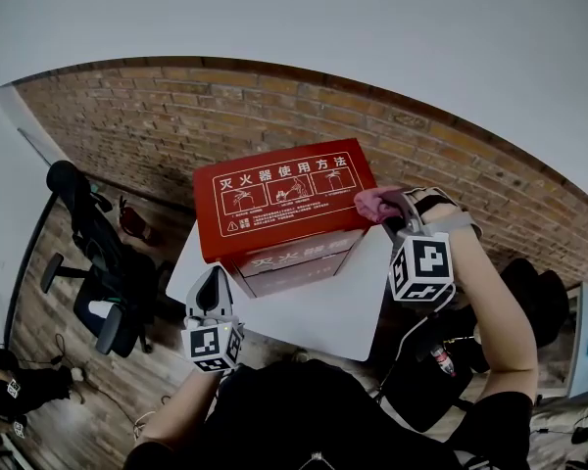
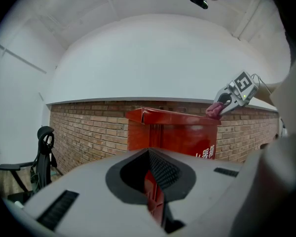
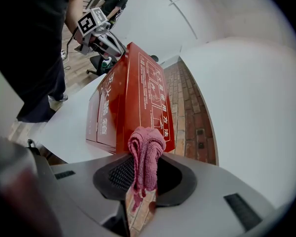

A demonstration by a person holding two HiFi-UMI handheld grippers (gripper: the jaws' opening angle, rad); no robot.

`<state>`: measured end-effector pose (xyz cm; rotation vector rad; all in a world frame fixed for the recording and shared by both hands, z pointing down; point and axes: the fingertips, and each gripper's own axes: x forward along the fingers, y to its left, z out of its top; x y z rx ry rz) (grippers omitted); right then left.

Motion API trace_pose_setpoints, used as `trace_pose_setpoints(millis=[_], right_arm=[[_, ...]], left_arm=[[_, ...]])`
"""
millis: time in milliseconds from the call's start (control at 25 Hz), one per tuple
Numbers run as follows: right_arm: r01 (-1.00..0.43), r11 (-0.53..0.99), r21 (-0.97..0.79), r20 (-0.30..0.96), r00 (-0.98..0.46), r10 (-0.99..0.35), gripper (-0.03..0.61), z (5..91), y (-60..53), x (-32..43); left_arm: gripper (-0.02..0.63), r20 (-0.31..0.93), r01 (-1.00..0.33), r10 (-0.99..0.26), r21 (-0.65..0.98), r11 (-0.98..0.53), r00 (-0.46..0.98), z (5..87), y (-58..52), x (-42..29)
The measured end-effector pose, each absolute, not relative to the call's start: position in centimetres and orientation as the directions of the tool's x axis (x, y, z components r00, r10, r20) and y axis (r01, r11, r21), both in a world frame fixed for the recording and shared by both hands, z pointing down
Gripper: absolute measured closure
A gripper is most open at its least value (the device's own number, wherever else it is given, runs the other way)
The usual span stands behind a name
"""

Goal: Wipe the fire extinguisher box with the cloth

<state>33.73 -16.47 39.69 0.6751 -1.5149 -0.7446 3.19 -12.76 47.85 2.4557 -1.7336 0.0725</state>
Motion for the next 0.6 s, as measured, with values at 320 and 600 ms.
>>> trace_pose_setpoints(millis=[320, 600], right_arm=[[0.064, 0.606, 0.793, 0.609, -0.093, -0.787, 0.472, 39.7, -18.5, 33.8], [0.08, 0.587, 0.806, 0.592, -0.09, -0.801, 0.472, 39.6, -20.3, 33.5]], left_arm=[[0.584, 0.117, -0.967, -0.961, 0.076, -0.244, 0.252, 47.9, -12.6, 2.6], [0.584, 0.117, -0.972, -0.966, 0.064, -0.224, 0.23, 47.8, -12.9, 2.0]])
